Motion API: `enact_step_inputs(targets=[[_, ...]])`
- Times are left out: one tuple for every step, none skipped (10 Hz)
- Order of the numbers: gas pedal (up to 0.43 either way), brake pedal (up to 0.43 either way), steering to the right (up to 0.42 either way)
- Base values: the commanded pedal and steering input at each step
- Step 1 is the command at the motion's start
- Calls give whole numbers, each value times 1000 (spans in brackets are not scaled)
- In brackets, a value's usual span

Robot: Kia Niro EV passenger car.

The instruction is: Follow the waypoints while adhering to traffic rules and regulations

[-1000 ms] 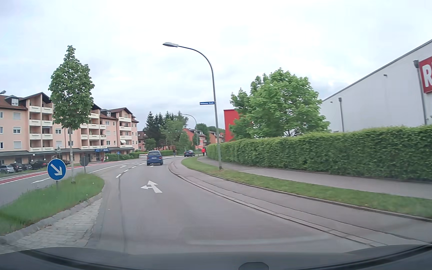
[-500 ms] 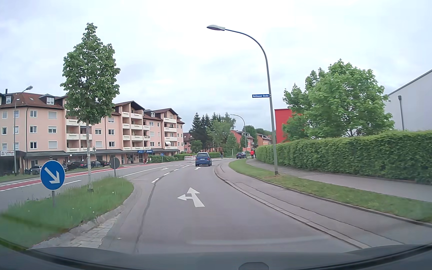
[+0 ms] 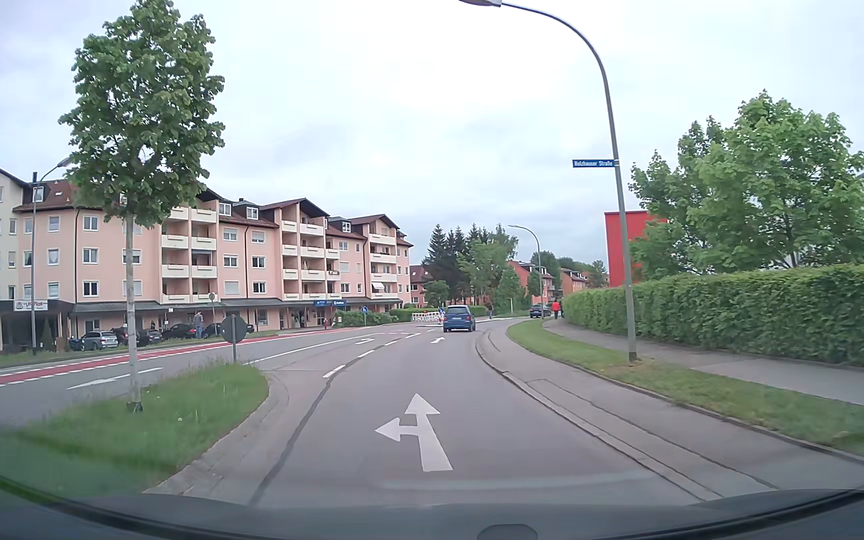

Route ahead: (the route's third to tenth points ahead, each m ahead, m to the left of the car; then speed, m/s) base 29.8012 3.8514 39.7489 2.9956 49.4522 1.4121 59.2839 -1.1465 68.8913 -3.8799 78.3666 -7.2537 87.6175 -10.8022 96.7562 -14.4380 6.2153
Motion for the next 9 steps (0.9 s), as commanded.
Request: enact_step_inputs(targets=[[169, 0, -81], [177, 0, -68], [177, 0, -55], [197, 0, -46], [197, 0, -43], [197, 0, -42], [197, 0, -45], [197, 0, -45], [197, 0, -44]])
